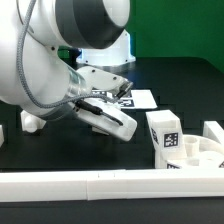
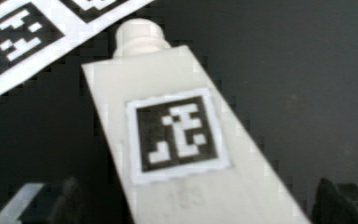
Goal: Assemble stool
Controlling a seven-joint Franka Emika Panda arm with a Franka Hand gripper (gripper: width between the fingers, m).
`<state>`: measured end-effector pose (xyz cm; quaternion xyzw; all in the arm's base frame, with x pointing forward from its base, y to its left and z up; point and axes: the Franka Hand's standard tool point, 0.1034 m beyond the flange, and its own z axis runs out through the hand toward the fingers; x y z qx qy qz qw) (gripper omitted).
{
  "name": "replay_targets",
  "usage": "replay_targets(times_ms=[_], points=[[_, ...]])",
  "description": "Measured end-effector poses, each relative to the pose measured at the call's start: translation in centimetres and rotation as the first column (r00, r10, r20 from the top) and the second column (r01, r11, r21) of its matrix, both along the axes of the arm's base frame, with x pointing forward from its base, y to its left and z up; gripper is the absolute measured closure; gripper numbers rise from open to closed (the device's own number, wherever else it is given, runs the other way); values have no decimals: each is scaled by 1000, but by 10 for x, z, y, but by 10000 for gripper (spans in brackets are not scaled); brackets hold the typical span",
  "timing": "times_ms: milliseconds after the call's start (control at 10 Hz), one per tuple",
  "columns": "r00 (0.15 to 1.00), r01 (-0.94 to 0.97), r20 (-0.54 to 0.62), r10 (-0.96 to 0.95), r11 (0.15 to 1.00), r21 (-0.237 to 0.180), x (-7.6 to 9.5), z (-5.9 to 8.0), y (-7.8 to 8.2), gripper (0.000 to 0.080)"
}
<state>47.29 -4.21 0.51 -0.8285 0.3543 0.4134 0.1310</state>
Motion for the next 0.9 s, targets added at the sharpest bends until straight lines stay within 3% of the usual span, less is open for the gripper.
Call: replay_targets(times_ms=[100, 300, 400, 500, 600, 700, 800, 900], points=[[1000, -1, 1, 1, 1000, -1, 0, 0, -1, 150], [1000, 0, 0, 0, 1000, -1, 0, -1, -1, 394], [1000, 0, 0, 0, 1000, -1, 0, -1, -1, 394], [1000, -1, 3, 1, 1000, -3, 0, -1, -1, 477], [1000, -3, 21, 3, 1000, -14, 4, 0, -1, 477], [999, -13, 31, 13, 1000, -13, 9, 10, 0, 477], [998, -18, 58, 19, 1000, -21, 20, 32, 6, 477], [992, -37, 122, 44, 997, -62, 31, 58, 18, 477]])
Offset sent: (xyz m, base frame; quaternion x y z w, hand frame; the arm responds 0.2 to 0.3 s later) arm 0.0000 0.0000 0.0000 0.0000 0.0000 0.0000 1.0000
